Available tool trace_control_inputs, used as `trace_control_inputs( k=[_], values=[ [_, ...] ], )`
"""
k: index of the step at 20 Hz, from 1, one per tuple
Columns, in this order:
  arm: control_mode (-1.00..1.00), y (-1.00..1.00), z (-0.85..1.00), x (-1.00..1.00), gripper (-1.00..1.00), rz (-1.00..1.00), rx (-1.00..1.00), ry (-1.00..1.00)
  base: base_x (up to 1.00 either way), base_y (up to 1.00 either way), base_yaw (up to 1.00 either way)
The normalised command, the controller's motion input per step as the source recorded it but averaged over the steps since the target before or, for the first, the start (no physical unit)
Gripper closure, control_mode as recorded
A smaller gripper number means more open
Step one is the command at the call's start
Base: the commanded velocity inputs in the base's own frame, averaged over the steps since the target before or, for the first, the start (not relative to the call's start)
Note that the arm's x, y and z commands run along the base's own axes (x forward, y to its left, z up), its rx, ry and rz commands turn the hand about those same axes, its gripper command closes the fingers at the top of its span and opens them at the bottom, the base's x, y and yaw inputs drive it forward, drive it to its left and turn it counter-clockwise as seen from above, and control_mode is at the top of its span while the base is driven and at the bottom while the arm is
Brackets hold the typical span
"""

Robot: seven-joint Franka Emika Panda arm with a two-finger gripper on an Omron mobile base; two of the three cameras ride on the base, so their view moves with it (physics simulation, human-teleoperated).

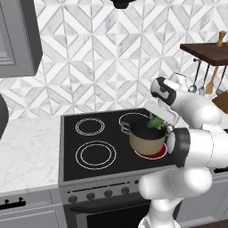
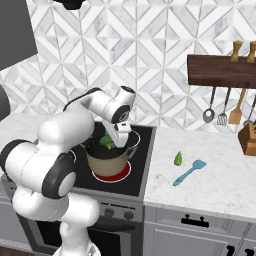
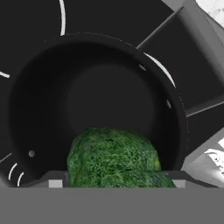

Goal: Put the broccoli and lemon wedge in the pot. Retrieve the spatula and lightly stir the vegetables in the pot.

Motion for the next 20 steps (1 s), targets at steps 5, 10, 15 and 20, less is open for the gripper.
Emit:
trace_control_inputs(
  k=[5, 10, 15, 20],
  values=[
    [-1.00, 0.03, 0.00, 0.01, -1.00, 0.00, -0.01, 0.00, 0.00, 0.00, 0.00],
    [-1.00, 0.00, 0.22, -0.02, -1.00, 0.00, 0.00, -0.06, 0.00, 0.00, 0.00],
    [-1.00, -0.26, 0.49, -0.36, -1.00, 0.00, 0.00, -0.14, 0.00, 0.00, 0.00],
    [-1.00, -0.93, 0.09, -0.90, -1.00, 0.07, -0.03, -0.19, 0.00, 0.00, 0.00]
  ],
)
